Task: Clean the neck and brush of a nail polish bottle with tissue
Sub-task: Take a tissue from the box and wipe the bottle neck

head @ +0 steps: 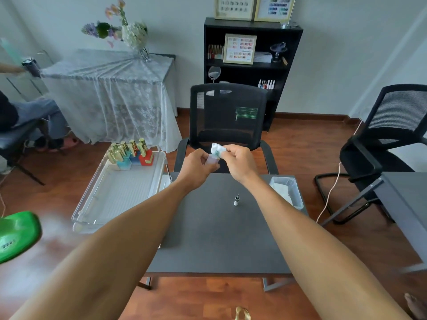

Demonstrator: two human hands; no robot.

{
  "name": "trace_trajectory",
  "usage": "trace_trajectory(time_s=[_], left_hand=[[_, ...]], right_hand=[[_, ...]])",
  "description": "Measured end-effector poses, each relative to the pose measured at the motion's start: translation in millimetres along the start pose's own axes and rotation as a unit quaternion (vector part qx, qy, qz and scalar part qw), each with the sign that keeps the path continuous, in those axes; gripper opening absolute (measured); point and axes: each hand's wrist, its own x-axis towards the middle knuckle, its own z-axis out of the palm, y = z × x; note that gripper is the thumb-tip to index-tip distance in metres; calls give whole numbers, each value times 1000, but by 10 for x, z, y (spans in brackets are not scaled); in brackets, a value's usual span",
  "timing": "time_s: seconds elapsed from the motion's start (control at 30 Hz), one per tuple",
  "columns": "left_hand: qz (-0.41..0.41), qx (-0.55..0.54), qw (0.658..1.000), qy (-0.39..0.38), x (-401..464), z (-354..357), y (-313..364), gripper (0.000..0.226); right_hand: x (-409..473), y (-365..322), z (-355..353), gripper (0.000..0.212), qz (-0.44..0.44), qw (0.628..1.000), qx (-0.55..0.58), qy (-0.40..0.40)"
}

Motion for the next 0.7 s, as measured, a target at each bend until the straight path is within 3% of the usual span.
trace_trajectory(time_s=[0.23,0.43,0.7], left_hand=[[-18,-18,1000,18,9,11,153,22],[-6,-8,1000,-9,27,11,254,29],[3,-87,995,-39,22,-94,302,43]], right_hand=[[-44,-57,-7,25,-44,995,-77,43],[2,-69,-117,25,-48,996,-58,49],[37,-130,-164,23,-70,996,-23,46]])
